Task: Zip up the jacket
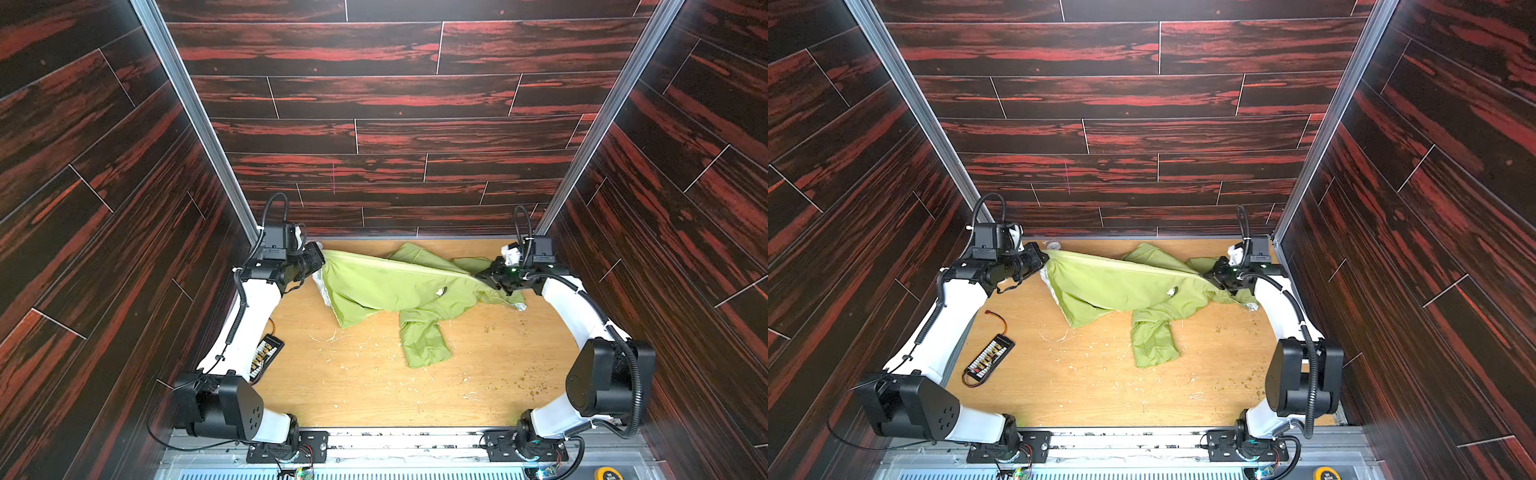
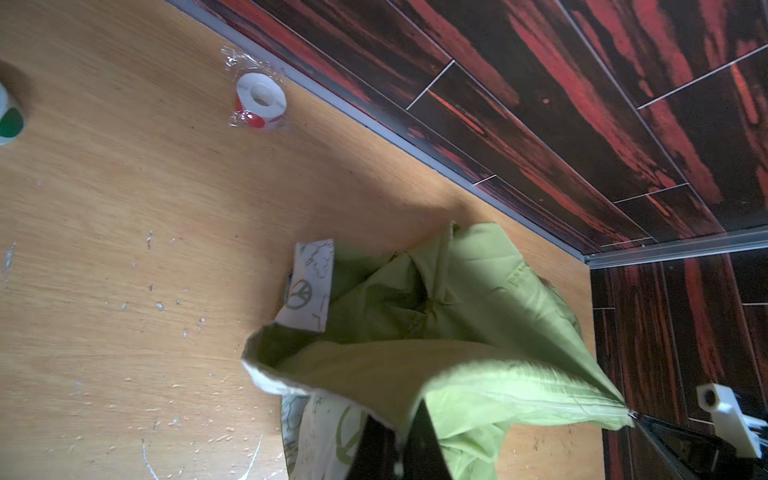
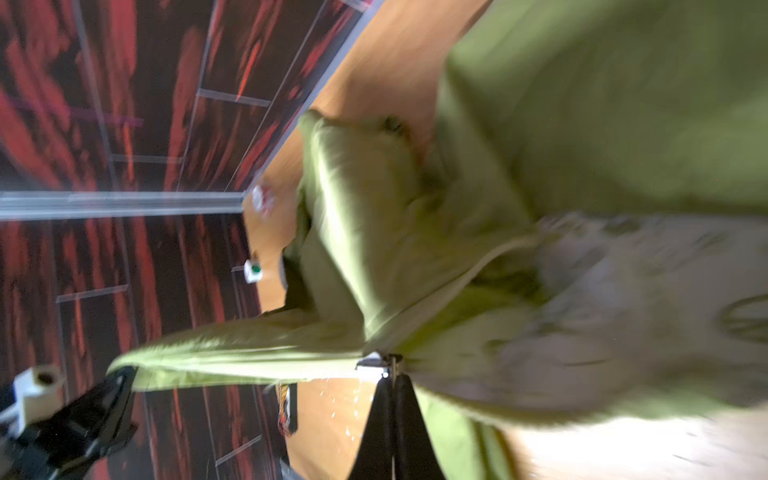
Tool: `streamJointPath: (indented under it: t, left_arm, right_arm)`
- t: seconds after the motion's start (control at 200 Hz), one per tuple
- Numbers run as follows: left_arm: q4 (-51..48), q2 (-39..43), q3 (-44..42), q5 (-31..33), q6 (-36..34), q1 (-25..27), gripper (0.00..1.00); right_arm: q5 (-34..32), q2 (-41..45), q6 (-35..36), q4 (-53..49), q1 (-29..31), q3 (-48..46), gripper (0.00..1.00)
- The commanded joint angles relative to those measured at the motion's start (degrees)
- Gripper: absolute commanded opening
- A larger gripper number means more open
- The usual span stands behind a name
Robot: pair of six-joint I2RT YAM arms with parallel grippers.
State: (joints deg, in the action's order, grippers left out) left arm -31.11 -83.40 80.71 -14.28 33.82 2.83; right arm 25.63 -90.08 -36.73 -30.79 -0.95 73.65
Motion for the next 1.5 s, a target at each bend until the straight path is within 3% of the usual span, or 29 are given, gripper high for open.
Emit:
streamJointPath:
  t: [0.0,0.586,0.796,0.967,1.172,1.267,1.337,1.377,1.453,1.498]
  left_arm:
    - [-0.6,0.1,1.8,4.1,-1.0,-1.1,0.00]
    - [-0.3,-0.6,-1.2,4.4,-3.0,-2.4,0.00]
    - [1.1,-2.8,2.1,3.9,-1.9,-2.7,0.00]
    - [3.9,-10.5,16.0,-0.6,3.5,-2.7,0.00]
    - [5.3,-20.9,46.5,-8.3,11.7,-2.7,0.00]
    - [0.6,-24.9,57.4,-11.2,11.9,-2.7,0.00]
    - [-4.0,-24.1,57.0,-13.6,9.9,-2.8,0.00]
    - [-5.5,-22.2,53.1,-13.7,8.6,-2.7,0.00]
    - [-2.5,-15.2,38.4,-13.0,8.3,-2.7,0.00]
    - [4.9,-9.7,27.2,-12.2,9.7,-2.7,0.00]
  right_arm:
    - [-3.8,2.3,2.4,-3.4,-2.5,-0.6,0.00]
    - [-12.5,2.5,4.0,-7.9,-9.3,1.0,0.00]
    - [-11.7,0.3,3.4,-7.8,-9.4,5.3,0.00]
    - [-6.3,-5.7,1.4,-7.4,-9.8,22.6,0.00]
    - [-1.3,-15.5,2.3,-15.3,-11.2,63.8,0.00]
    - [2.8,-18.1,2.1,-17.7,-12.6,74.5,0.00]
    - [4.8,-15.8,3.6,-17.7,-12.7,71.3,0.00]
    - [5.8,-12.7,4.5,-15.8,-12.6,64.6,0.00]
    - [6.1,-4.0,4.9,-8.6,-12.6,46.1,0.00]
    - [5.3,1.5,4.7,-4.4,-12.7,34.1,0.00]
